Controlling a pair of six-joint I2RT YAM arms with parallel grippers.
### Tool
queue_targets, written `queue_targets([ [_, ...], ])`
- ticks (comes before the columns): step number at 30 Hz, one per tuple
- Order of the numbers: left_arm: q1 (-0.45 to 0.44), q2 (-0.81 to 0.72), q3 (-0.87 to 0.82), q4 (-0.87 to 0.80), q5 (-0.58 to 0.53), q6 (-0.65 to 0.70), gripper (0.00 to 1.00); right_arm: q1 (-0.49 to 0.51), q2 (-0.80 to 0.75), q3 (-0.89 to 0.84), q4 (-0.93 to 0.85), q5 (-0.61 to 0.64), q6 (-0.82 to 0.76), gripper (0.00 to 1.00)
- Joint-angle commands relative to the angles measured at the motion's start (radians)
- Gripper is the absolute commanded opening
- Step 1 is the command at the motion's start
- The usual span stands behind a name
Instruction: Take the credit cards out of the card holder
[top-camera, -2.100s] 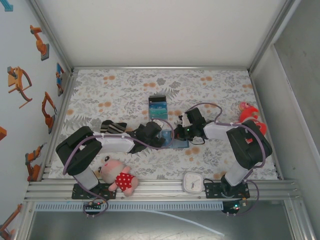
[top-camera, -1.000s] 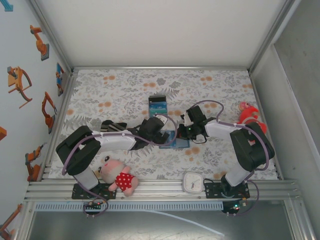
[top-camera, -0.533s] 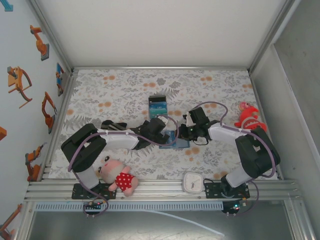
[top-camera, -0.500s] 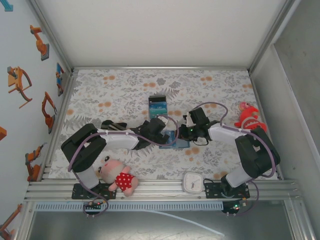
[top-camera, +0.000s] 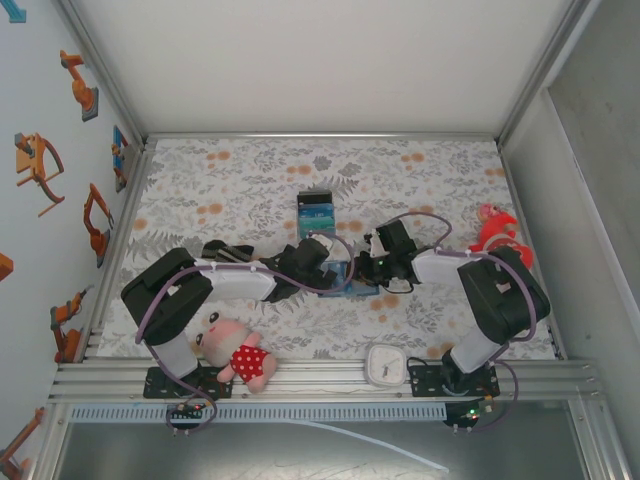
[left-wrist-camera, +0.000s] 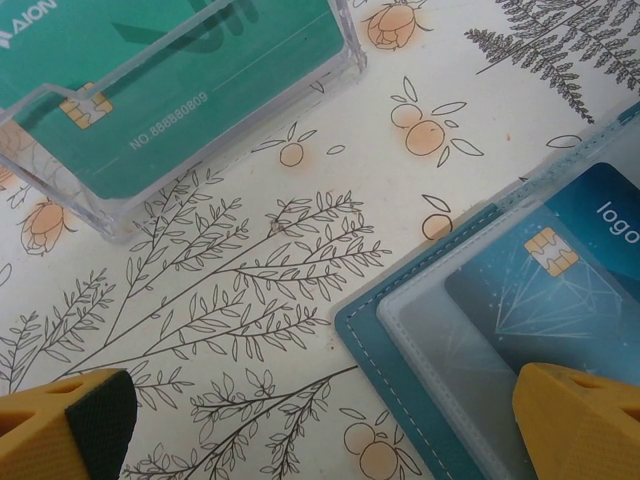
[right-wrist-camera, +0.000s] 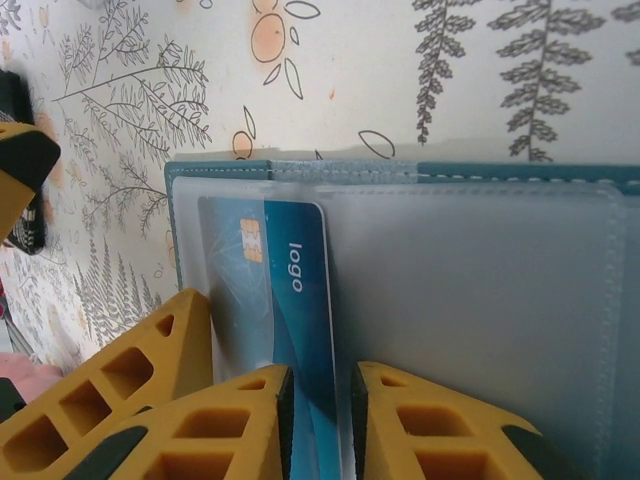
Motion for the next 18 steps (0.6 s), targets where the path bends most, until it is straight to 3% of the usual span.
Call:
queue_targets([
  [1,-0.012,0.011,-0.031,-0.092,0.011,-0.013,0.97,-0.006,0.033,-0.015,0.045,-0.013,0.021,0.24],
  [8,-0.02,0.012,-0.036,-0.098,0.01,-0.016,0.97,-0.006,0.053,-0.047,0.163,-0.074,0.065,0.22],
  [14,-0.021,0.011,-0.036,-0.101,0.006,-0.019,0.97,-0.01,0.044,-0.04,0.172,-0.082,0.065,0.05],
  [18,-0.02,0.007,-0.036,-0.108,-0.002,-0.02,0.97,-0.029,0.029,-0.041,0.128,-0.061,0.041,0.01],
])
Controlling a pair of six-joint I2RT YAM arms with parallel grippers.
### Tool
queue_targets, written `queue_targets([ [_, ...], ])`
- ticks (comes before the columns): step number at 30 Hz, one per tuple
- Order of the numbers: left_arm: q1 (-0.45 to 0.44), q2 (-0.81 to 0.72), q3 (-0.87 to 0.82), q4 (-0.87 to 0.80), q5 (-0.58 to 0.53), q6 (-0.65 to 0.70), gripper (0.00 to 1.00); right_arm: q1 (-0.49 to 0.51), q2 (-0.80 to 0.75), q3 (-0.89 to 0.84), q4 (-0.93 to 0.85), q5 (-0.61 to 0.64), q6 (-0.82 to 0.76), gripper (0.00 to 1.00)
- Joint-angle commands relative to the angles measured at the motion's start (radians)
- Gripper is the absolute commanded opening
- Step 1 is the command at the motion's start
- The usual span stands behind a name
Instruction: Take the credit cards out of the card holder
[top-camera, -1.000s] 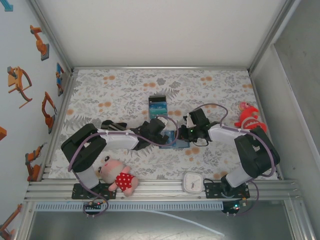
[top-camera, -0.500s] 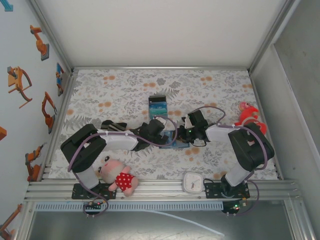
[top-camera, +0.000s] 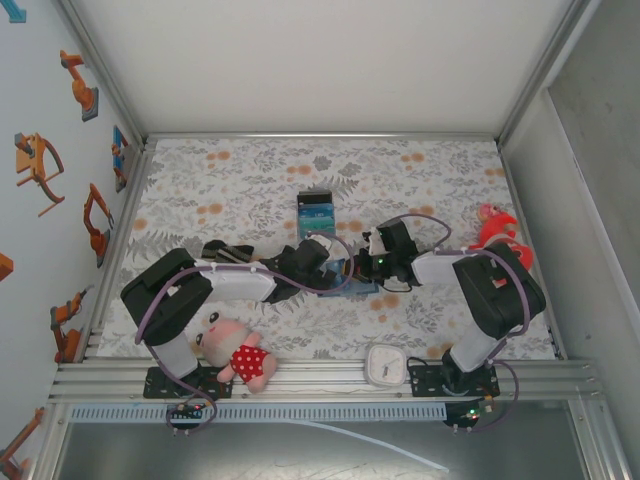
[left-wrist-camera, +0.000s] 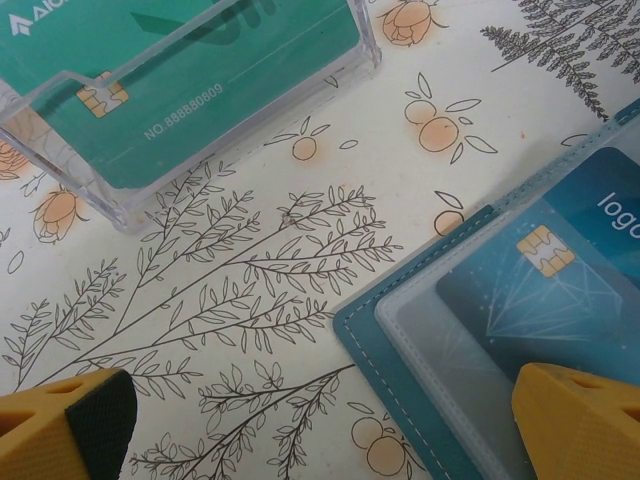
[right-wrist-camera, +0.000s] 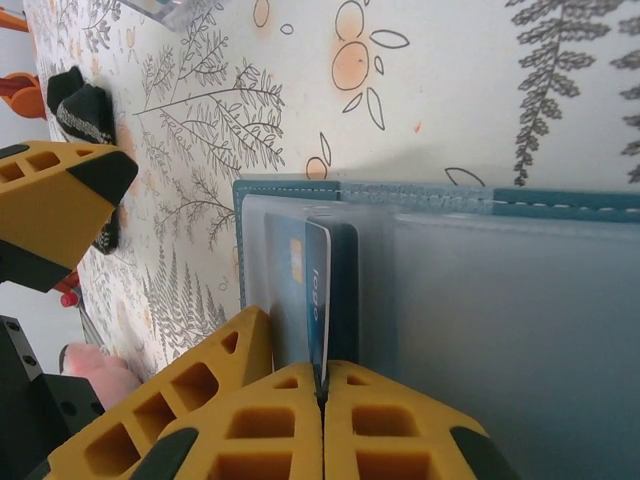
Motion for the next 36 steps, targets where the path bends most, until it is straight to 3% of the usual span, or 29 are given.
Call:
queue_targets([
  [1,-0.015,0.008,-0.031,-0.105,0.01,0.001,0.97,-0.015,-0.01,-0.007,-0.056,0.043,-0.03,0.0],
  [15,-0.015,-0.039,-0.034,-0.094,0.003,-0.007,0.97,-0.053,-0.139,0.079,-0.334,0.146,-0.23,0.0],
  [28,-0.009,-0.273,-0.028,-0.028,-0.083,-0.009,0.98,-0.051,-0.333,0.14,-0.463,0.148,-0.432,0.0],
  [33,0.033,-0.363,-0.041,0.066,0.022,0.018,0.98,-0.048,-0.416,0.155,-0.462,0.098,-0.515,0.0],
  [36,0.093,-0.404,-0.052,0.108,0.198,0.021,0.98,-0.045,-0.459,0.181,-0.507,0.073,-0.578,0.0],
])
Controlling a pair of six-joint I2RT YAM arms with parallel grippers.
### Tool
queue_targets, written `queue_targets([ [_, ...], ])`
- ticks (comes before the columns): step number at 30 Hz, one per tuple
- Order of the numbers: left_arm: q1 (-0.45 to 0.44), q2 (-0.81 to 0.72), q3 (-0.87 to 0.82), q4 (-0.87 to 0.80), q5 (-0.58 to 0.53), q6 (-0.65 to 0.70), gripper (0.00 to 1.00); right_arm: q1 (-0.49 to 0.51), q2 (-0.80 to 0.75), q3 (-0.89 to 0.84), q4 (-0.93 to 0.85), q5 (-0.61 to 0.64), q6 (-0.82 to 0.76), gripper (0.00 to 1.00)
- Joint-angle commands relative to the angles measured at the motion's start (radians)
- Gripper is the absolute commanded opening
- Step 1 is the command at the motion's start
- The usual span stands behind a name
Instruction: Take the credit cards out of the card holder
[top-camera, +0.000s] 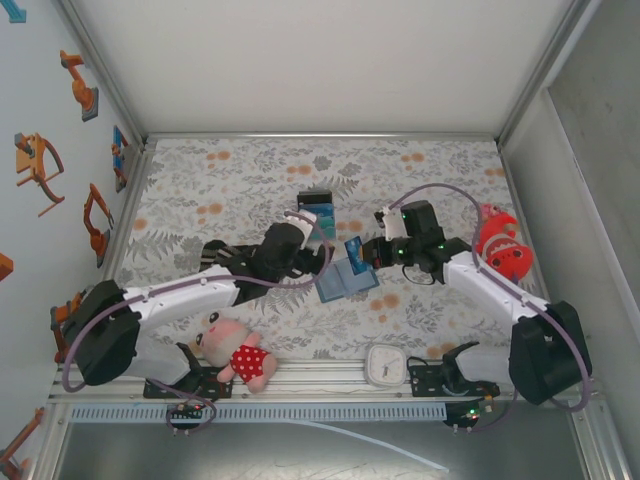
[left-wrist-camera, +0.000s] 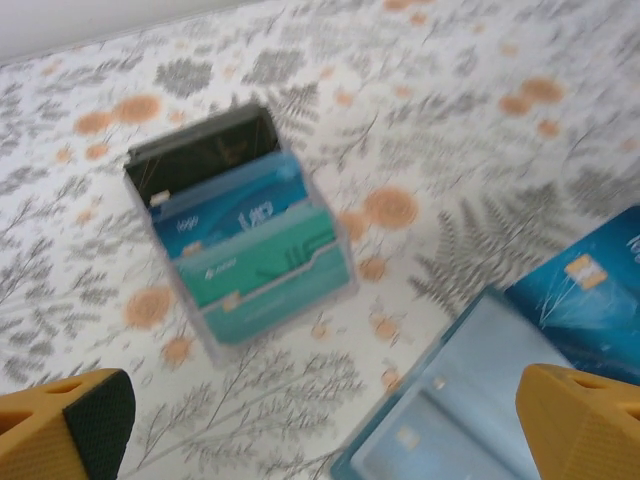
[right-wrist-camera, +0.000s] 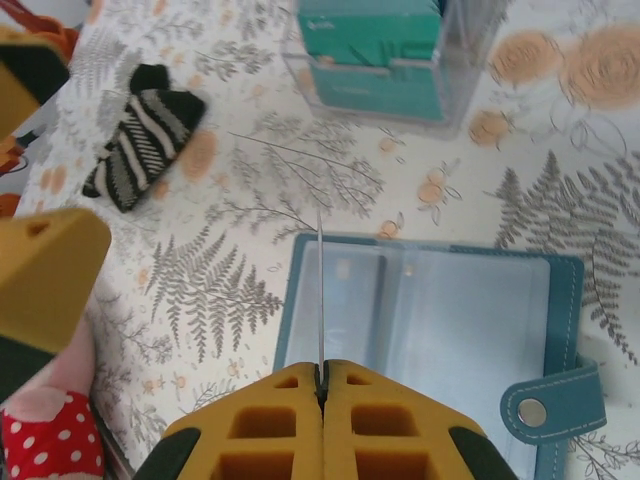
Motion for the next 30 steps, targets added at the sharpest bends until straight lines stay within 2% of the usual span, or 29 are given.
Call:
queue_targets([
  [1,0.069,-0.048,-0.021,0.076,0.232,0.014,0.99,0.004,-0.057,0.055,-0.059,-0.054,-0.118,0.0],
  [4,0.128,-0.069,-0.024,0.112,0.443,0.028,0.98,0.009,-0.097,0.078,-0.105,-0.091,-0.178,0.0],
  [7,0.158,-0.067,0.013,0.074,0.596,0.089,0.93,0.013,-0.127,0.099,-0.135,-0.129,-0.219,0.0],
  [14,0.178,-0.034,0.104,-0.075,0.858,0.223,0.83,0.031,-0.171,0.133,-0.194,-0.21,-0.28,0.0],
  [21,0.178,0.013,0.179,-0.174,1.0,0.298,0.68,0.07,-0.168,0.161,-0.225,-0.232,-0.317,0.0],
  [28,0.175,0.04,0.212,-0.236,1.088,0.348,0.47,0.095,-0.154,0.187,-0.238,-0.233,-0.338,0.0],
  [29,0.173,0.043,0.214,-0.245,1.095,0.353,0.41,0.097,-0.149,0.189,-0.237,-0.233,-0.339,0.0],
  [30,0.172,0.045,0.218,-0.253,1.1,0.358,0.31,0.097,-0.147,0.19,-0.237,-0.231,-0.342,0.0],
])
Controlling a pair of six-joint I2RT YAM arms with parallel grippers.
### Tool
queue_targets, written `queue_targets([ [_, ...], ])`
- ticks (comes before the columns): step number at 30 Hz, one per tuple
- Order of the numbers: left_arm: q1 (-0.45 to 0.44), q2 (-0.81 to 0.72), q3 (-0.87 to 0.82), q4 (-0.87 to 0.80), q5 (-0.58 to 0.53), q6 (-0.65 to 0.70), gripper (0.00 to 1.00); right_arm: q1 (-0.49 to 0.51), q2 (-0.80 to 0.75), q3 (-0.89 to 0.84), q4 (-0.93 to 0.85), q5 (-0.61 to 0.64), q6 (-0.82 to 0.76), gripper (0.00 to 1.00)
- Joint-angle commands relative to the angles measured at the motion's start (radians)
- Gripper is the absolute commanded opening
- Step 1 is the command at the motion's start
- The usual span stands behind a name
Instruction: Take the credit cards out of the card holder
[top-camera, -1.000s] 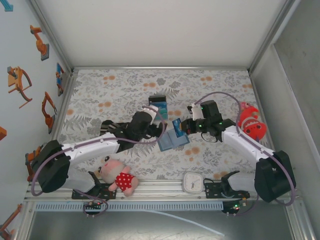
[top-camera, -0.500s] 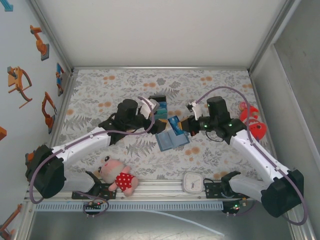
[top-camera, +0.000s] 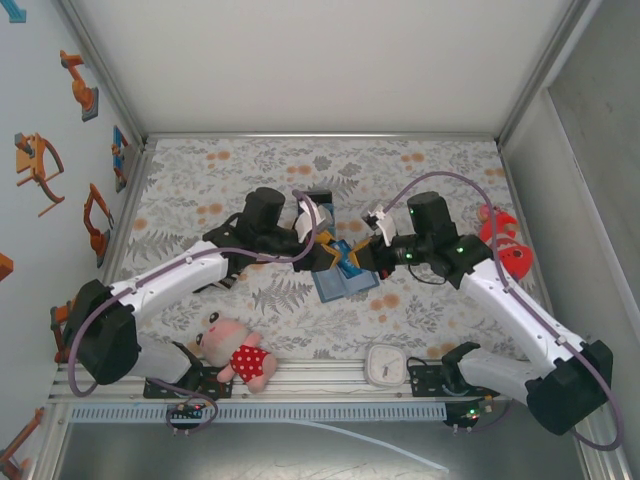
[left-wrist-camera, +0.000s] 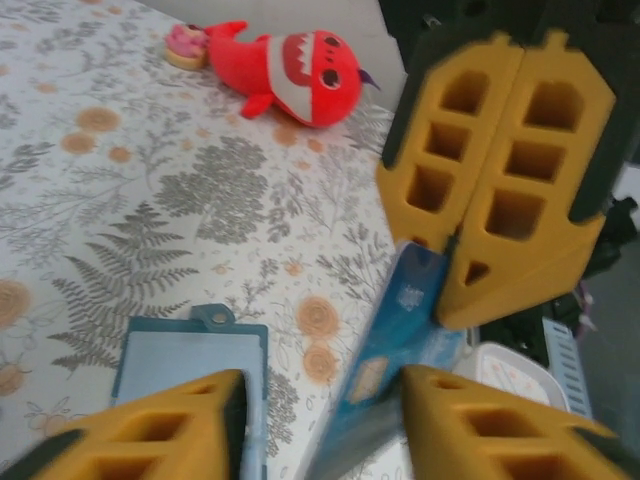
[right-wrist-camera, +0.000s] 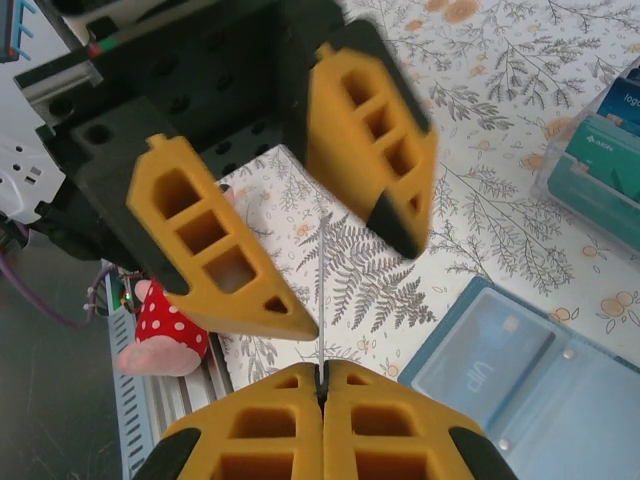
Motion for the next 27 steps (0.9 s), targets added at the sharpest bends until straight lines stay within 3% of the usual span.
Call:
queue_targets([
  [1,-0.003,0.01,0.033,-0.055,0.075,0.053,0.18,0.011,0.011,0.033,-0.008,-0.022,-0.027,0.0],
  [3,-0.005,0.009,0.032,-0.054,0.077,0.053,0.01,0.011,0.015,0.033,0.002,-0.011,-0.027,0.0],
  [8,-0.005,-0.014,0.005,-0.011,0.064,0.03,0.0,0.011,0.0,0.02,0.036,0.052,-0.009,0.01],
  [13,-0.005,-0.067,-0.048,0.037,-0.009,-0.011,0.0,0.011,-0.083,-0.031,0.109,0.225,0.051,0.33],
  [20,-0.006,-0.222,-0.219,0.252,-0.234,-0.193,0.0,0.008,-0.26,-0.124,0.226,0.419,0.195,0.55],
  [23,-0.008,-0.285,-0.3,0.384,-0.333,-0.303,0.0,0.007,-0.281,-0.175,0.337,0.395,0.322,0.58],
  [27,-0.019,-0.333,-0.368,0.523,-0.4,-0.41,0.0,0.007,-0.222,-0.272,0.607,0.248,0.53,0.6],
])
